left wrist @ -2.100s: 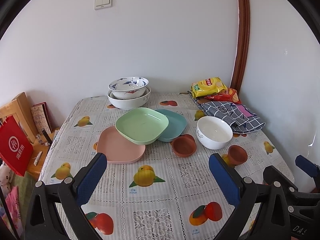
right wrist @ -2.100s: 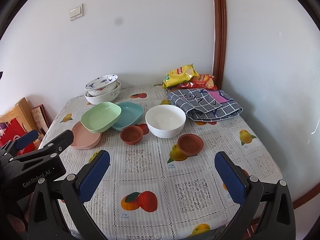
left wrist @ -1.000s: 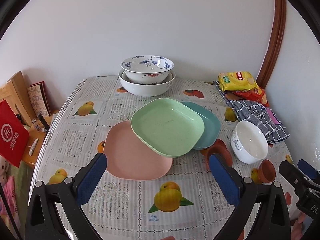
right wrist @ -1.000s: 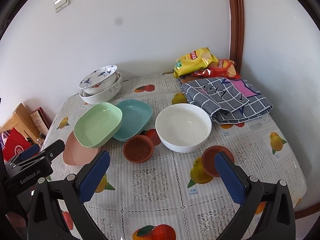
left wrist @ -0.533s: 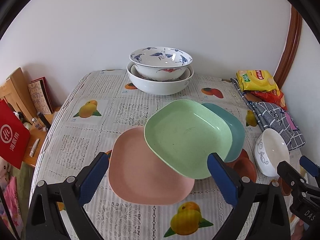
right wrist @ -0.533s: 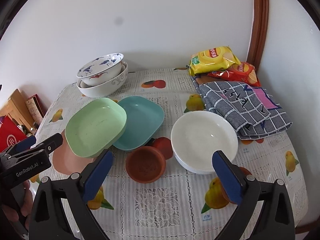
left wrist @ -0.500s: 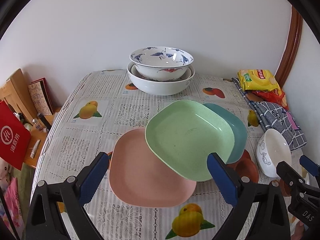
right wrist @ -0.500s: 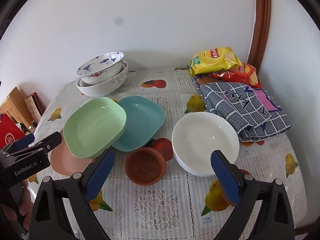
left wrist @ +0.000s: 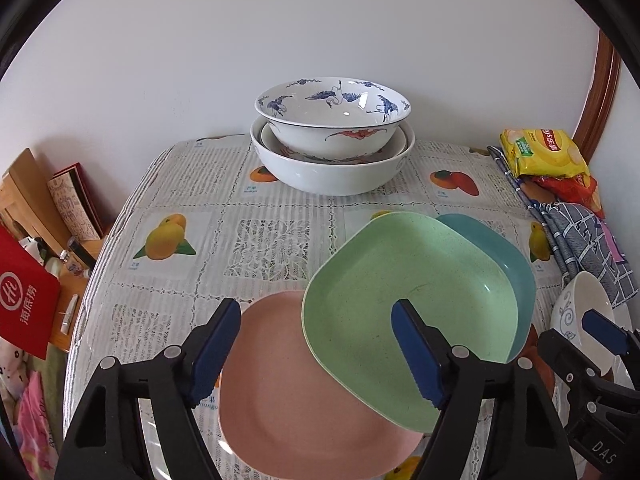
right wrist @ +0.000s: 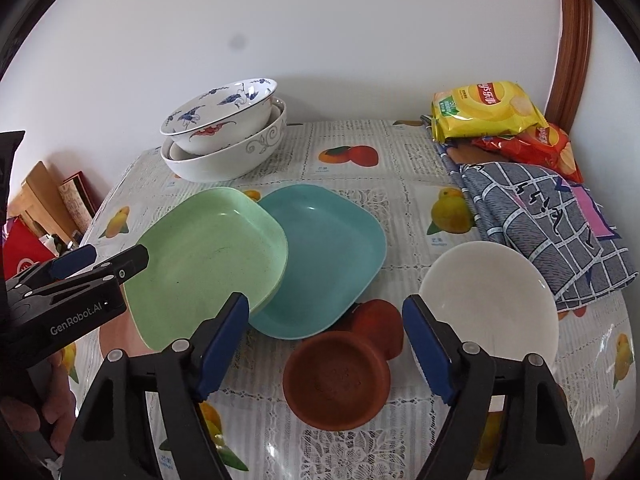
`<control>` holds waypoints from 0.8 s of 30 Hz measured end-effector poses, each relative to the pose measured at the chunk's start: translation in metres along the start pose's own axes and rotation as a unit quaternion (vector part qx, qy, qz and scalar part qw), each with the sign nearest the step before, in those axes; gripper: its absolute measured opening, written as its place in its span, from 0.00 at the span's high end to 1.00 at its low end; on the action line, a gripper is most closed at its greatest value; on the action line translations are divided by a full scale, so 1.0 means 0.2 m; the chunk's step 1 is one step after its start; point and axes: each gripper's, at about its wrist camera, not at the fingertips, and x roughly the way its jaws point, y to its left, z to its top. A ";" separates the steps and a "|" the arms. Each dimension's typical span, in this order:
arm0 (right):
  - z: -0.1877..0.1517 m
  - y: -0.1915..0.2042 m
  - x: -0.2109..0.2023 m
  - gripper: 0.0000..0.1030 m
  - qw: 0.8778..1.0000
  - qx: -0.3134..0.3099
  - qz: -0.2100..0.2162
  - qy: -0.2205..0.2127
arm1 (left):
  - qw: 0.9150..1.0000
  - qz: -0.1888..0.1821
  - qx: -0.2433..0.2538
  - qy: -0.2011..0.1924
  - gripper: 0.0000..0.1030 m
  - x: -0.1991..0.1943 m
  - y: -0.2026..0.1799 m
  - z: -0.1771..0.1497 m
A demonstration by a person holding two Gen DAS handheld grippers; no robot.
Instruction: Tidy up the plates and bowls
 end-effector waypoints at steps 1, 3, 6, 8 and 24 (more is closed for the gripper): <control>0.01 0.00 0.01 0.27 1.000 0.003 0.004 0.001 | 1.000 0.001 0.003 0.002 0.29 0.02 0.00 0.01; 0.02 0.01 0.04 0.27 1.000 0.009 0.010 0.006 | 1.000 -0.001 0.007 0.009 0.35 0.06 -0.01 0.03; 0.03 0.02 0.08 0.31 1.000 0.009 0.017 0.014 | 1.000 -0.008 0.012 0.012 0.36 0.11 -0.01 0.05; 0.03 0.03 0.10 0.31 1.000 0.010 0.020 0.020 | 1.000 -0.010 0.015 0.014 0.38 0.14 -0.02 0.07; 0.07 0.10 0.27 0.60 0.998 -0.009 0.012 0.053 | 0.998 -0.046 -0.013 0.040 0.65 0.27 0.06 0.07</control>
